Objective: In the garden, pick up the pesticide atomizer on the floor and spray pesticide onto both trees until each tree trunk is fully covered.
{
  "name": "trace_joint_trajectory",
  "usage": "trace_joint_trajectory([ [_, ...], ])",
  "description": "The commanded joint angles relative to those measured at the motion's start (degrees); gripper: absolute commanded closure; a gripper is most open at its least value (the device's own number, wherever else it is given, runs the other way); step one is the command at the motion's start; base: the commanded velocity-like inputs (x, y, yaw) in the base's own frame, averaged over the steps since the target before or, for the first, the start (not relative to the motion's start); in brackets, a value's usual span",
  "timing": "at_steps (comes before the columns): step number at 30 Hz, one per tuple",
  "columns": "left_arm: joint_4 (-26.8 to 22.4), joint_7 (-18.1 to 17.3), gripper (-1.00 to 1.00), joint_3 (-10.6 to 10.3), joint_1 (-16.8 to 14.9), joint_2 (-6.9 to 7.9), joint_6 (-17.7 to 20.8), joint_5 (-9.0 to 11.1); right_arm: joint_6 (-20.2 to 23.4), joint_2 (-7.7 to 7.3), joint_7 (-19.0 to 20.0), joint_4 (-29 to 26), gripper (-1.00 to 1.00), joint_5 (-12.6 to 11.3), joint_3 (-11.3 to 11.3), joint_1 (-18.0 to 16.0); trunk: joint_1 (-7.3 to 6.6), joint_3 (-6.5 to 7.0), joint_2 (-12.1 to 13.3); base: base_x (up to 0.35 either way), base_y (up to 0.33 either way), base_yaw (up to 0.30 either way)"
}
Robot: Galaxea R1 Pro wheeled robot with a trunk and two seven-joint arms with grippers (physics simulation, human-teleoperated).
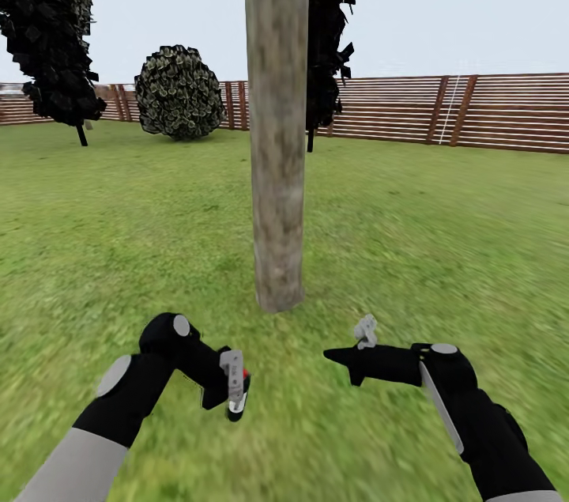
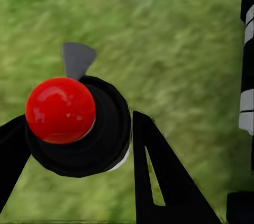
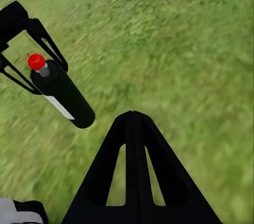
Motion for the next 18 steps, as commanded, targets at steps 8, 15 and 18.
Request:
trace_joint_trajectory([
  [8,0.06,0.00,1.00,-0.31,-1.23,-3.17,0.02,-4.04,-0.01,1.49,0.06,-0.09,1.00,0.01,0.67,-0.36,0.00,0.00,0.00,0.000,0.000,0.000],
  [15,0.17,0.00,1.00,-0.49,-2.81,-4.47,0.09,-4.18,-0.01,2.20,0.07,-0.68,1.00,0.01,1.08,-1.24,0.00,0.00,0.00,0.000,0.000,0.000],
  [18,0.17,0.00,1.00,-0.55,-3.19,-4.98,0.14,-4.20,0.01,2.31,0.07,-0.91,1.00,0.01,3.75,-1.36,0.00,0.00,0.00,0.000,0.000,0.000],
])
